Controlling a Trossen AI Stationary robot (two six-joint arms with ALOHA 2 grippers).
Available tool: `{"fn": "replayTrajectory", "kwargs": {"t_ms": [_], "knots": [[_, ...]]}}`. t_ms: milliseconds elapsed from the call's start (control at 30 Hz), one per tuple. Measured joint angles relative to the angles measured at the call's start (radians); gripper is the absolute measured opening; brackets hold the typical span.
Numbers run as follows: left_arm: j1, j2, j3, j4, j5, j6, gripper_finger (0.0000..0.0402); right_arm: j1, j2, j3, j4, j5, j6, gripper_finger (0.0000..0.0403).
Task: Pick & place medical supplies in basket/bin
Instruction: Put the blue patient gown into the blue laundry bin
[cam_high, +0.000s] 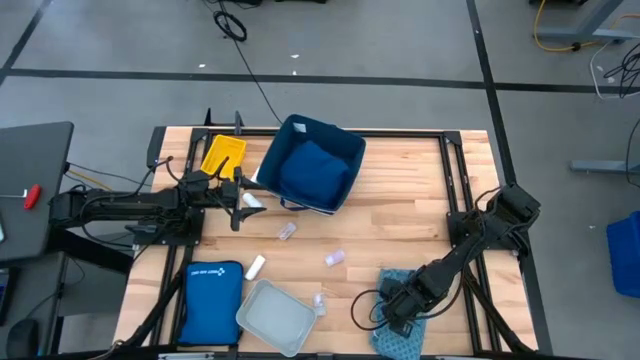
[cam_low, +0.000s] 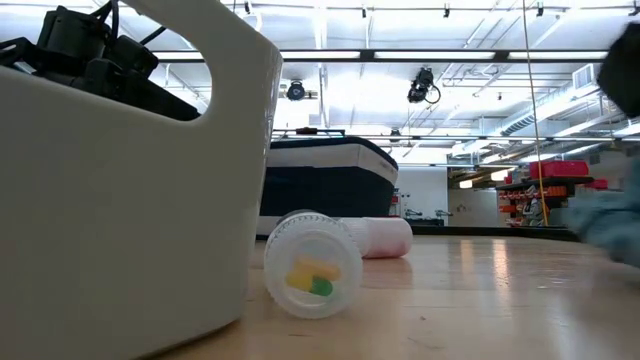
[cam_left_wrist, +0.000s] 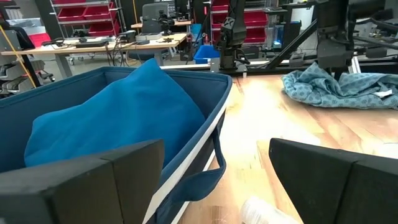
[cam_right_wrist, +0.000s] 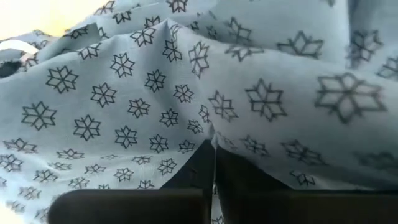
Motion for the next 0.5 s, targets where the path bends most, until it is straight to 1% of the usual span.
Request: {"fn": "replayTrajectory", "kwargs": {"t_ms": [133,300,500], "knots": [[0.0,0.0,0.0,0.0,-0.01,0.001,0.0292,-0.049,0.0,0.0,-0.025,0.14,-0.082,0.0005],[0.0,0.0,0.0,0.0,-0.012,0.006,0.0292,-0.151,0.0,-0.001,-0.073,0.288,-0.208,0.0004],[0.0,0.0,0.0,0.0,-0.012,0.006,0.0292,-0.276,0.002,-0.003,-0.238,0.504,-0.244,0.0002]]}}
